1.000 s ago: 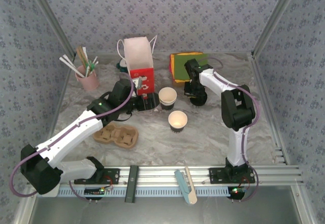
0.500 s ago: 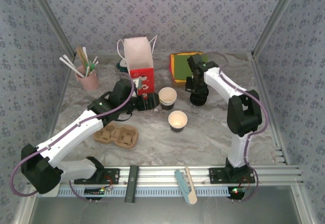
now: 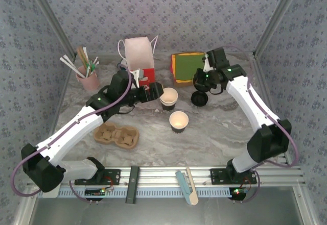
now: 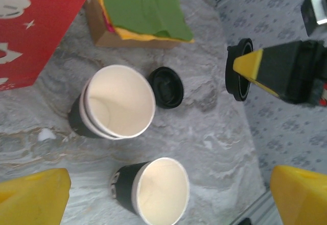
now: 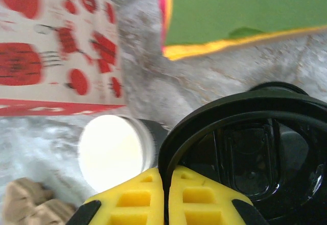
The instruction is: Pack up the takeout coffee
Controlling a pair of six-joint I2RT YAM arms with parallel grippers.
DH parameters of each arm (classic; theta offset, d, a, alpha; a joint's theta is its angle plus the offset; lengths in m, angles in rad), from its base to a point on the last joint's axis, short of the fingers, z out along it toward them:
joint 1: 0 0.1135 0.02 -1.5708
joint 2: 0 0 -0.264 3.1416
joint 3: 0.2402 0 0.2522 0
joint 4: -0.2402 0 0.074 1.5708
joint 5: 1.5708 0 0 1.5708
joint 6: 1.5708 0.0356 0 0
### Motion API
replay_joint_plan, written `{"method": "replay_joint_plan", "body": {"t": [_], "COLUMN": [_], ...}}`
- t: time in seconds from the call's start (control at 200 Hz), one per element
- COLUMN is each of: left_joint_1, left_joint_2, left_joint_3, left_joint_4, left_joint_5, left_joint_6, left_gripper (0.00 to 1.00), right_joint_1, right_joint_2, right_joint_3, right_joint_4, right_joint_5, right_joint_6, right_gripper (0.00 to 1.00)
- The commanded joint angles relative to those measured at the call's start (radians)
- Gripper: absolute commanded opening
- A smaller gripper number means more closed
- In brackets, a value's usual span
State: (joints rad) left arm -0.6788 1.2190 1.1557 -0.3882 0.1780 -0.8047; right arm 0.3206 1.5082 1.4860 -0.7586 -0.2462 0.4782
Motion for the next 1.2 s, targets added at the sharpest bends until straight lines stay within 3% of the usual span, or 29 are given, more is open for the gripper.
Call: {"method": "replay_joint_plan", "body": {"t": [0.0,0.335,0.53,0.735,0.954,1.194], "left_joint_1": [0.007,0.03,0.036,0.061,0.131,0.228], "left_joint_2": [0.01,-0.014,-0.021,-0.006,0.001,0.001], "left_joint_3": [0.073,0.04,0.017,-0.017,-0.015,-0.064], "left_joint_4": [0.051,0.306,0.445,0.594,0.724,0.913], "left_joint_5": [0.058,0.188,0.244,0.305,0.361,0.419], "left_joint_6": [-0.059,-0.276,-0.364,-0.476,-0.576,-0.755], "left_gripper": [1.0,1.0,0.96,0.96,0.96,0.96], "right_joint_1": [-0.008,-0.009,-0.003,0.021,0.101,0.153], "right_joint_2": [-0.076,-0.161,-0.192,-0.177,-0.105,-0.022], "right_joint_3": [-0.003,0.036,0.013,0.008,0.089,0.133], "right_joint_4": [0.068,0.276,0.473,0.654,0.718,0.913], "right_joint_5": [-0.144,-0.45,-0.553,-0.59,-0.601,-0.669], "right_joint_6": [-0.008,0.109,0.226,0.353,0.379,0.496], "right_gripper": [0.07,0.08,0.08,0.08,0.08,0.09]}}
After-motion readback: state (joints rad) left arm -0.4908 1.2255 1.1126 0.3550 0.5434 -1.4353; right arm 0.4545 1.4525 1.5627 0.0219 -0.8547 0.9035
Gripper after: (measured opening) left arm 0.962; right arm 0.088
